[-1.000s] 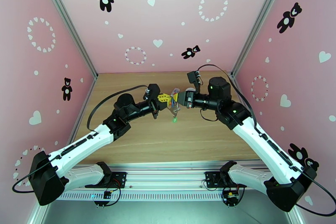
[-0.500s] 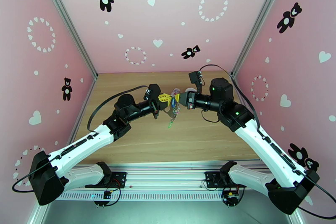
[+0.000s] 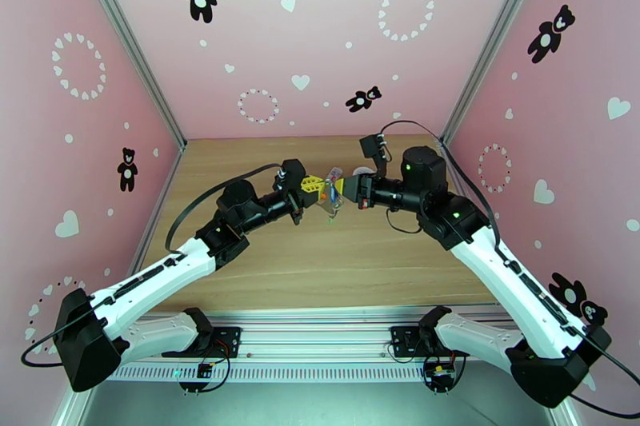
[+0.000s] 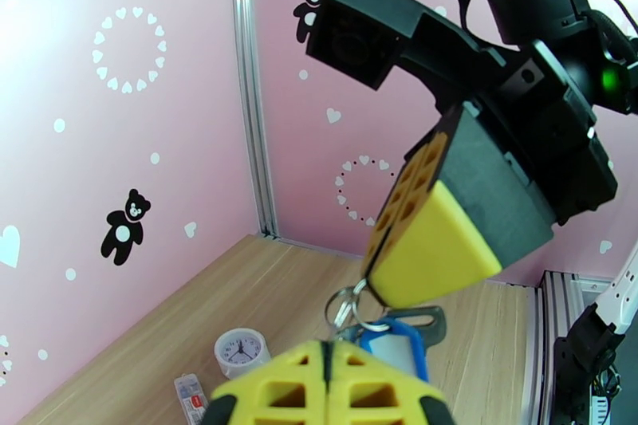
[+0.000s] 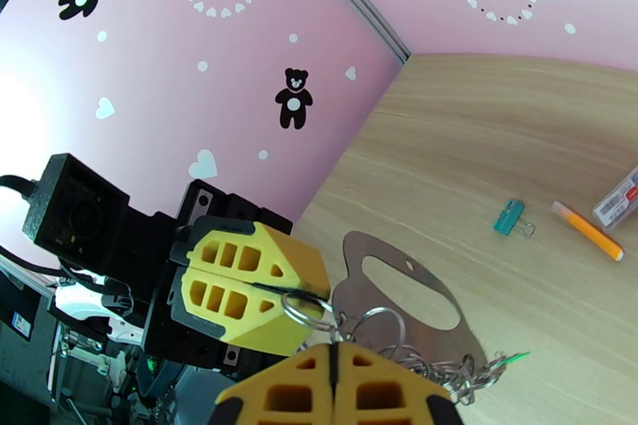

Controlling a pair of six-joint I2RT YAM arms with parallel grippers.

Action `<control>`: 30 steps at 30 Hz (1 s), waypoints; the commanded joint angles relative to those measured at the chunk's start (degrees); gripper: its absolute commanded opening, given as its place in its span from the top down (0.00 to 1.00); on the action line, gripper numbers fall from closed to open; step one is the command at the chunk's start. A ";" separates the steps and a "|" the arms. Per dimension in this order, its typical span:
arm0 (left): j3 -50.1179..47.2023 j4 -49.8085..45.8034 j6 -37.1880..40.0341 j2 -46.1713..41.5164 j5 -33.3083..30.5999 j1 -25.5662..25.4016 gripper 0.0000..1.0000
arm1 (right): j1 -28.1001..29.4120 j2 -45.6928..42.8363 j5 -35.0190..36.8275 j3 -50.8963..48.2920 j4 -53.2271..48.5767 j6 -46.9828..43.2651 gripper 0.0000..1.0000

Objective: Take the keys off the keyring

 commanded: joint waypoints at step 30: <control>6.02 -24.22 -4.24 -2.26 6.52 -0.21 0.56 | 0.09 9.42 -2.49 14.29 -22.55 -32.70 1.00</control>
